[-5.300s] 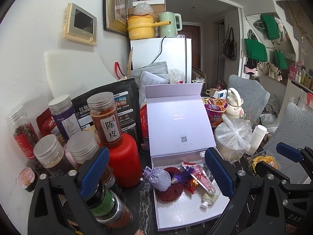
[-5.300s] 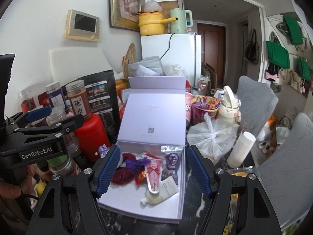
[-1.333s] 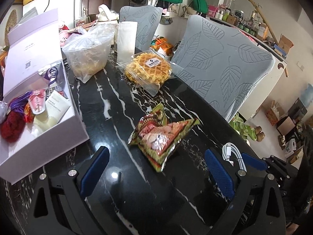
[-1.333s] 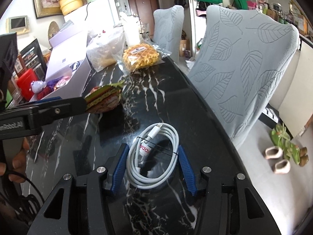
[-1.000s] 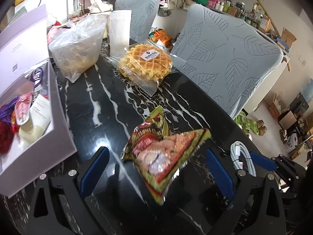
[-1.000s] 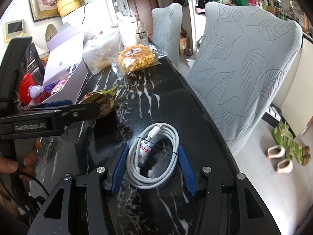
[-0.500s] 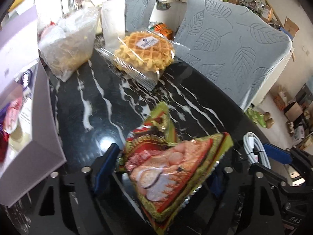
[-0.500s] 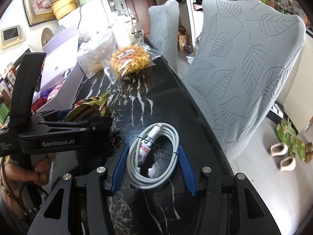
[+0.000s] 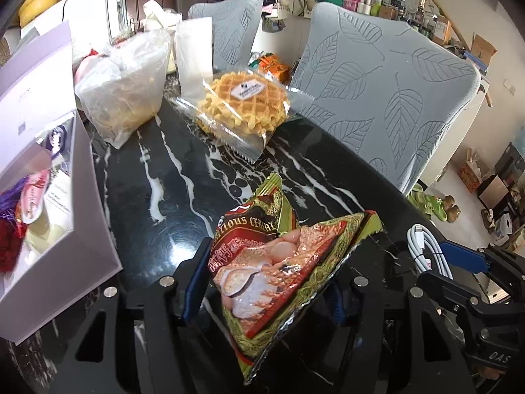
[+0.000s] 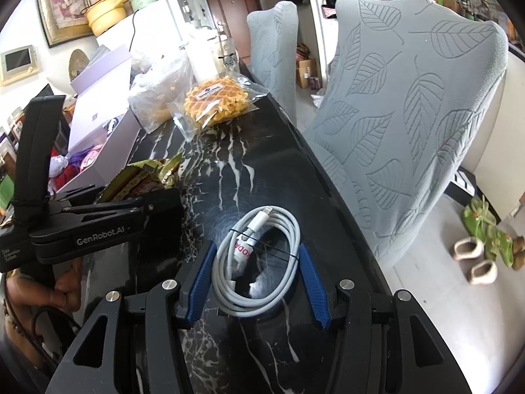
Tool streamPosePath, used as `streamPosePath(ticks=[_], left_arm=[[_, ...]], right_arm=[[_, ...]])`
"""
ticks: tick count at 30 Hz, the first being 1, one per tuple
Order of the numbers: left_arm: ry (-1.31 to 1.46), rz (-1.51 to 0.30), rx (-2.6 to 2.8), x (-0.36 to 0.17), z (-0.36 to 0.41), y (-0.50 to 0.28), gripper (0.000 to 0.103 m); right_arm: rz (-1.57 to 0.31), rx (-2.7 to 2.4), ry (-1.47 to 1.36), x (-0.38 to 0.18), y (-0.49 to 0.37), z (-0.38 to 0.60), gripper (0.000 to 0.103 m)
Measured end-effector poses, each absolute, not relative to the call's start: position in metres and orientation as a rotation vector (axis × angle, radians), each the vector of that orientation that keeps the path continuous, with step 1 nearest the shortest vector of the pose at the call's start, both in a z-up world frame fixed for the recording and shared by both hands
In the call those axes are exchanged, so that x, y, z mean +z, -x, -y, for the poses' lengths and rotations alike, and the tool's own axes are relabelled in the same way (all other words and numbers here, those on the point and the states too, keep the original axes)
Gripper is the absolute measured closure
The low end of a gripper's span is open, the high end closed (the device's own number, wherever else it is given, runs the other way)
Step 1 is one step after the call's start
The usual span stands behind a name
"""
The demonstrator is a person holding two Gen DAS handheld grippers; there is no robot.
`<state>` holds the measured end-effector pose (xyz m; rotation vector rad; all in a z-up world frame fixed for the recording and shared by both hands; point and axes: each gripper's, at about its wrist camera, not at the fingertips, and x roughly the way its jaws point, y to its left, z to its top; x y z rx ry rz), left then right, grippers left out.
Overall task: Organize soft objects
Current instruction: 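Carry the snack bag and white cable with both grippers back to the box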
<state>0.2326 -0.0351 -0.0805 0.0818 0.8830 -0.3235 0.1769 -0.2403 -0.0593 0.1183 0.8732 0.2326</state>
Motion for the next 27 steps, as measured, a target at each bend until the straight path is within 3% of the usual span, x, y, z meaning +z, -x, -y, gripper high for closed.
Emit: streamPosePath(ticks=[27], left_arm=[[0.012,-0.761,-0.185,-0.024,-0.041,-0.144,0.044]], right_arm=[[-0.766,0.375,-0.043,-0.021,-0.139,0.181,0.051]])
